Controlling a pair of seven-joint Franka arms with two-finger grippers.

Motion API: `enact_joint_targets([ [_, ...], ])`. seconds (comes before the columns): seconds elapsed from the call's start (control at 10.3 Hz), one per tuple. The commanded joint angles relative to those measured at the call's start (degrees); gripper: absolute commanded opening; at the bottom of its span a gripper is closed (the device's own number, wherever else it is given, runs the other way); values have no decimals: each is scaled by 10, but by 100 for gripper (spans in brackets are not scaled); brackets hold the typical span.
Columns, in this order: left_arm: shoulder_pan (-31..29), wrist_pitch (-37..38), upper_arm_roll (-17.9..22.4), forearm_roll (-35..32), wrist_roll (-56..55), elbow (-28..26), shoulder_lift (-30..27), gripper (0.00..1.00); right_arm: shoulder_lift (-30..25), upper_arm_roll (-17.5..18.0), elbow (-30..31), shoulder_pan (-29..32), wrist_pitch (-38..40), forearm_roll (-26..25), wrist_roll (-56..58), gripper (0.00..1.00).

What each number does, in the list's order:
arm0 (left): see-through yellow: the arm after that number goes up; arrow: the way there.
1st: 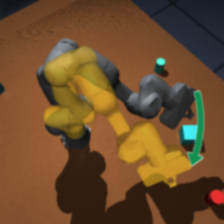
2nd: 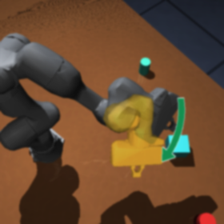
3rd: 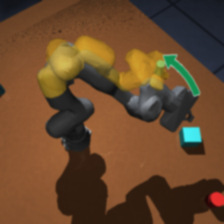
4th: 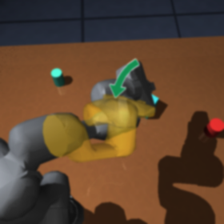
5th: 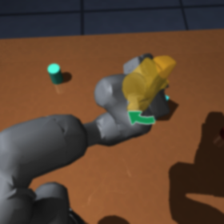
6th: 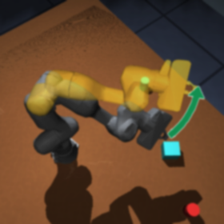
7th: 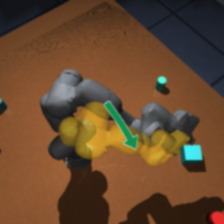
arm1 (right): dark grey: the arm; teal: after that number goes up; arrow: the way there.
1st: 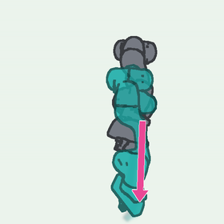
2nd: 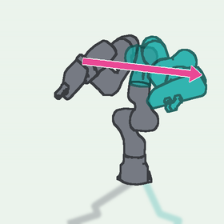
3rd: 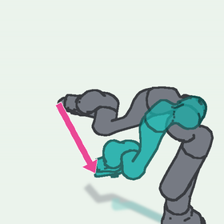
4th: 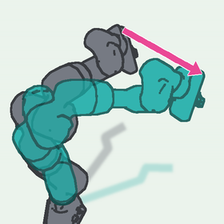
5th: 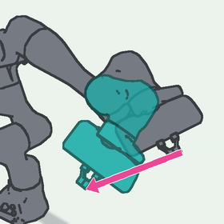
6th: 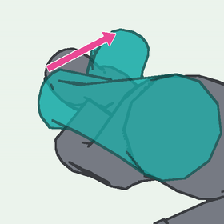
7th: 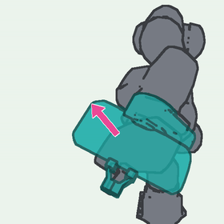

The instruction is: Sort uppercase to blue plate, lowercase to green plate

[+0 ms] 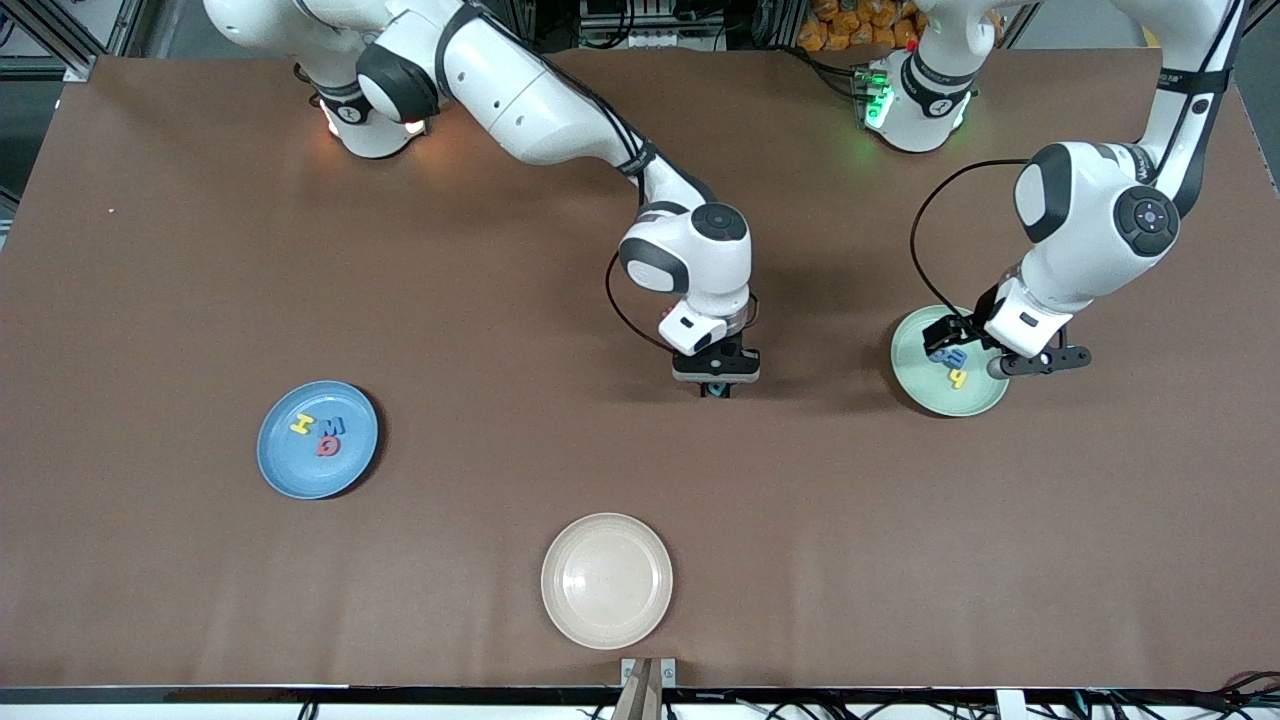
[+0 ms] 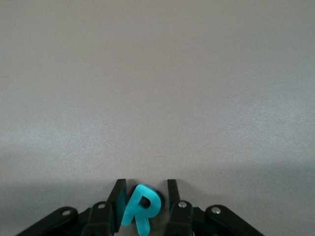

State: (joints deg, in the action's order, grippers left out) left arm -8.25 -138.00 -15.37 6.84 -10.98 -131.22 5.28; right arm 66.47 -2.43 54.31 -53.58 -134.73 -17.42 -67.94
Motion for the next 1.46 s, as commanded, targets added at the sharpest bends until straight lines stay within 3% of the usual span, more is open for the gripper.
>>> enact_joint_targets([
  [0.0, 0, 12, -22, 12, -53, -8, -19, 100, 26, -3, -23, -4, -8, -20, 1, 24],
  [0.1, 0, 12, -32, 12, -71, -9, -18, 100, 26, -3, -23, -4, -7, -23, 1, 12],
  [0.39, 0, 12, -51, 12, -114, -10, -18, 100, 23, -4, -22, -1, -2, -24, 10, 0],
  [0.78, -1, 12, -73, 12, -146, -10, -20, 100, -8, -1, -18, 12, 45, -15, 19, 0],
  [0.97, -1, 12, -81, 12, -163, -10, -20, 100, -45, 0, -9, 31, 72, 14, 21, 0],
  [1.36, 0, 12, -128, 13, -232, -11, -20, 100, -197, 1, 118, 95, 122, 80, 100, 0],
])
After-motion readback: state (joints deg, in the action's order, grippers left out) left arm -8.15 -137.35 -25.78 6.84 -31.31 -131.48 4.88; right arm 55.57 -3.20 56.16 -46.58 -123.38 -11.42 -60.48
